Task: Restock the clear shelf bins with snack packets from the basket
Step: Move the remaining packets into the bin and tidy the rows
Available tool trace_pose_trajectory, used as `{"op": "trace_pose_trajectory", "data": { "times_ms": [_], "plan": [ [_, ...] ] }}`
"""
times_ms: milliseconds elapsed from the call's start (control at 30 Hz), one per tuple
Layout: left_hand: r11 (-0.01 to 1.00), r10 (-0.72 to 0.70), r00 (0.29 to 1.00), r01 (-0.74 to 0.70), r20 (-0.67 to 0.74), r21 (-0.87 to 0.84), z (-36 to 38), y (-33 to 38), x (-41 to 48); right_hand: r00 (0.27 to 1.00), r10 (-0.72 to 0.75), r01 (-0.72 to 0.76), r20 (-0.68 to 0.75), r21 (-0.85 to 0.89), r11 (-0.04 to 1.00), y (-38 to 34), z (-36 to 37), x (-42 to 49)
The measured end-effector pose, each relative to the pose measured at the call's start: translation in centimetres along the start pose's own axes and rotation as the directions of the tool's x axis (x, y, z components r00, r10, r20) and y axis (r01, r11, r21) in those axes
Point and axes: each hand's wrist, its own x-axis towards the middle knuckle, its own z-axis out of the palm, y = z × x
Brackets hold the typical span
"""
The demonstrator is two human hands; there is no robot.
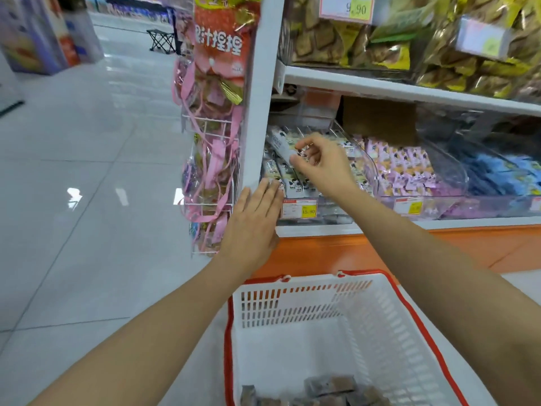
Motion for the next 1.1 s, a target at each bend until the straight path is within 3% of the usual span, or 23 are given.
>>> {"op": "trace_pose_trajectory", "data": {
  "times_ms": [200, 367, 600, 767, 967, 1100],
  "plan": [
    [1.000, 0.008, 0.999, -0.009, 0.043, 0.021, -0.2, -0.4, 0.3, 0.998, -0.056, 0.052, -0.019, -0.166, 0.985, 0.0, 2.7, 3.9],
    [0.999, 0.015, 0.997, -0.018, 0.071, 0.045, -0.4, -0.7, 0.0, 0.998, -0.056, 0.050, -0.023, -0.202, 0.978, 0.8, 4.8, 5.8],
    [1.000, 0.005, 1.000, -0.005, 0.013, 0.016, -0.2, -0.7, -0.1, 0.997, -0.028, 0.039, 0.067, -0.173, 0.984, 1.8, 5.9, 5.8],
    [0.999, -0.009, 0.998, 0.007, -0.056, -0.035, -0.5, 0.9, -0.2, 0.996, -0.077, 0.079, 0.039, -0.054, 0.995, 1.8, 3.9, 3.0],
    [0.983, 0.124, 0.981, -0.142, -0.147, -0.114, 0.0, 3.7, -0.8, 0.993, -0.108, 0.111, -0.039, 0.082, 0.990, 3.0, -0.2, -1.9],
    [0.945, 0.320, 0.947, -0.321, -0.024, -0.055, 1.6, 5.0, -2.2, 0.993, -0.080, 0.088, -0.084, 0.088, 0.992, 5.1, -2.5, -7.1]
  ]
}}
